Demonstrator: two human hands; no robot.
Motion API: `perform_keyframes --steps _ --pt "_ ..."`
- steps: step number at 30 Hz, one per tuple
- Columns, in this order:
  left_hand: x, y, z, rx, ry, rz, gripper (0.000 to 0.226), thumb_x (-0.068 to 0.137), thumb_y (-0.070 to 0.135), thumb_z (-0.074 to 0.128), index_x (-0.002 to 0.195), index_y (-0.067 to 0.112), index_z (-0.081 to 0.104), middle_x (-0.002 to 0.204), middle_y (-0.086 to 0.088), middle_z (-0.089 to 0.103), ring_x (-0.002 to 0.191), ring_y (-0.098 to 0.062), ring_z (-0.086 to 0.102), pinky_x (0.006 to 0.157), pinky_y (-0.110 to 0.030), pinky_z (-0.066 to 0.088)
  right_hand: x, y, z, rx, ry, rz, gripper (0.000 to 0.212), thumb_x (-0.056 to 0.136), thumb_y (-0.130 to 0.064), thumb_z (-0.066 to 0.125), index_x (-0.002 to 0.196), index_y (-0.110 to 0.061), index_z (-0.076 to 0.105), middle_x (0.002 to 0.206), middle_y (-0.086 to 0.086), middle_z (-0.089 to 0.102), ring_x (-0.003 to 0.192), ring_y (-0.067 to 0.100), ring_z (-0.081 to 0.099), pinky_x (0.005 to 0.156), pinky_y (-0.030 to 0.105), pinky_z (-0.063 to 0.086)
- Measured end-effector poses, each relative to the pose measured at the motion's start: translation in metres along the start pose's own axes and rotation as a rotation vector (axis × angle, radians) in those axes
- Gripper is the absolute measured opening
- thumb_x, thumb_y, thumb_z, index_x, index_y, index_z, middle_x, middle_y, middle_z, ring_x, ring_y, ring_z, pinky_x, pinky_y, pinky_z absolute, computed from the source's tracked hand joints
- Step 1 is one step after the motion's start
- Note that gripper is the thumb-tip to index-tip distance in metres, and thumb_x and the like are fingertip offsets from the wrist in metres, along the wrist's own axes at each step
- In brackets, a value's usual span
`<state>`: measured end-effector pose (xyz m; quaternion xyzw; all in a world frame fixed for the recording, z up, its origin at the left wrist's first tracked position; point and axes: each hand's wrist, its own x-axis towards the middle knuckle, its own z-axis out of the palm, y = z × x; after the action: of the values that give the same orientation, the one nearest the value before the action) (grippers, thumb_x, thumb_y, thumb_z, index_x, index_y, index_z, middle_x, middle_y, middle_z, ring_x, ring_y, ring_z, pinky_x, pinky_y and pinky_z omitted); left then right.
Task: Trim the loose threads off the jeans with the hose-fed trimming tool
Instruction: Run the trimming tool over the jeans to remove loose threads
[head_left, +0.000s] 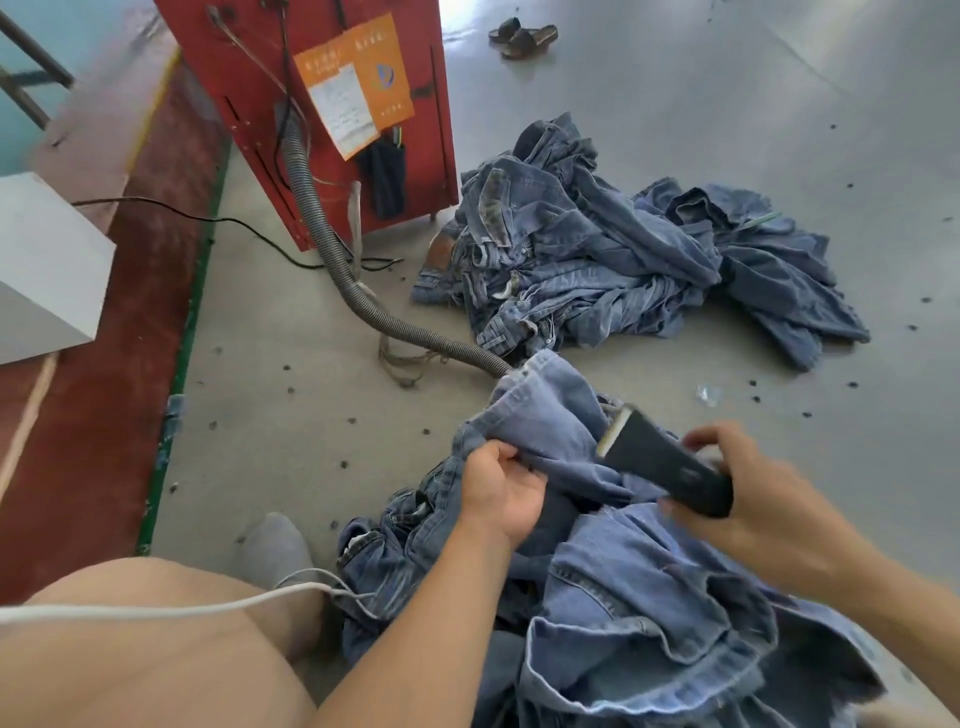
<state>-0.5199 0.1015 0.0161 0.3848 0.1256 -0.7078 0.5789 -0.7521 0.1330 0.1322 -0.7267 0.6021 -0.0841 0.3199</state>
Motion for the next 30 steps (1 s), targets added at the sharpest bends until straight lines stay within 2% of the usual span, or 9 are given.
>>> perform_keyframes --steps 3,6,8,11,15,21,25,27,30 --pt "-0.029 -0.002 0.001 -0.077 -0.184 -0.033 0.040 0.088 0.011 0.039 0.093 0.001 0.077 0.110 -0.019 0.073 0.099 -0.032 0.072 0.092 -0.042 0.050 0.008 -0.004 -0.017 0.034 0.131 0.028 0.044 0.079 -0.043 0.085 0.096 -0.034 0.045 0.079 -0.015 0.064 0.066 0.007 0.060 0.058 0.033 0.045" --pt "-0.054 -0.009 0.003 -0.011 -0.289 -0.037 0.040 0.088 0.026 0.044 0.109 0.000 0.067 0.117 -0.021 0.064 0.109 -0.034 0.062 0.108 -0.042 0.044 0.006 -0.014 -0.035 0.042 0.263 -0.072 0.036 0.074 -0.050 0.084 0.089 -0.034 0.055 0.067 -0.009 0.062 0.063 0.008 0.059 0.057 0.034 0.045" --pt "-0.065 -0.015 0.004 0.039 -0.304 -0.029 0.045 0.089 0.032 0.050 0.117 -0.001 0.061 0.121 -0.025 0.063 0.111 -0.037 0.062 0.107 -0.046 0.048 0.002 -0.021 -0.045 0.046 0.283 -0.118 0.030 0.075 -0.052 0.083 0.094 -0.039 0.065 0.075 -0.017 0.066 0.069 0.005 0.062 0.061 0.032 0.048" --pt "-0.077 -0.018 0.009 0.081 -0.321 -0.004 0.046 0.092 0.032 0.053 0.121 -0.002 0.061 0.120 -0.027 0.068 0.105 -0.037 0.070 0.092 -0.044 0.059 -0.001 -0.026 -0.054 -0.012 0.163 -0.180 0.020 0.078 -0.053 0.080 0.090 -0.041 0.068 0.075 -0.023 0.066 0.067 0.003 0.062 0.059 0.028 0.043" --pt "-0.083 -0.025 0.007 0.215 -0.323 0.030 0.048 0.086 0.013 0.051 0.130 -0.002 0.063 0.127 -0.023 0.066 0.117 -0.034 0.063 0.110 -0.042 0.046 -0.001 -0.030 -0.049 -0.168 -0.090 -0.203 0.028 0.079 -0.056 0.077 0.075 -0.032 0.063 0.067 -0.015 0.065 0.061 0.004 0.060 0.052 0.021 0.039" --pt "-0.090 -0.031 0.006 0.307 -0.373 -0.013 0.056 0.074 -0.009 0.044 0.125 -0.002 0.066 0.116 -0.018 0.071 0.102 -0.024 0.071 0.086 -0.029 0.058 0.016 -0.033 -0.056 -0.172 0.059 -0.060 0.031 0.085 -0.050 0.078 0.075 -0.024 0.063 0.057 -0.005 0.063 0.054 0.009 0.061 0.056 0.033 0.045" --pt "-0.089 -0.023 0.008 0.279 -0.365 -0.004 0.033 0.095 0.010 0.048 0.120 0.005 0.070 0.112 -0.013 0.070 0.101 -0.022 0.067 0.096 -0.030 0.051 0.008 -0.024 -0.081 0.060 0.000 -0.068 0.021 0.083 -0.046 0.081 0.080 -0.030 0.067 0.059 0.001 0.070 0.050 0.017 0.067 0.057 0.036 0.054" --pt "-0.089 -0.022 0.009 0.366 -0.390 0.031 0.033 0.098 0.020 0.058 0.126 0.005 0.067 0.119 -0.013 0.069 0.108 -0.022 0.065 0.102 -0.031 0.049 0.003 -0.023 -0.082 0.064 -0.075 -0.068 0.017 0.082 -0.047 0.081 0.084 -0.039 0.067 0.059 0.001 0.069 0.049 0.015 0.066 0.054 0.029 0.053" --pt "-0.087 -0.027 0.007 0.485 -0.407 0.046 0.058 0.085 -0.003 0.062 0.143 0.003 0.055 0.139 -0.017 0.063 0.130 -0.029 0.059 0.114 -0.038 0.043 0.004 -0.026 -0.070 -0.050 -0.166 -0.065 0.016 0.083 -0.043 0.081 0.080 -0.035 0.067 0.057 -0.008 0.067 0.045 0.005 0.058 0.047 0.016 0.043"
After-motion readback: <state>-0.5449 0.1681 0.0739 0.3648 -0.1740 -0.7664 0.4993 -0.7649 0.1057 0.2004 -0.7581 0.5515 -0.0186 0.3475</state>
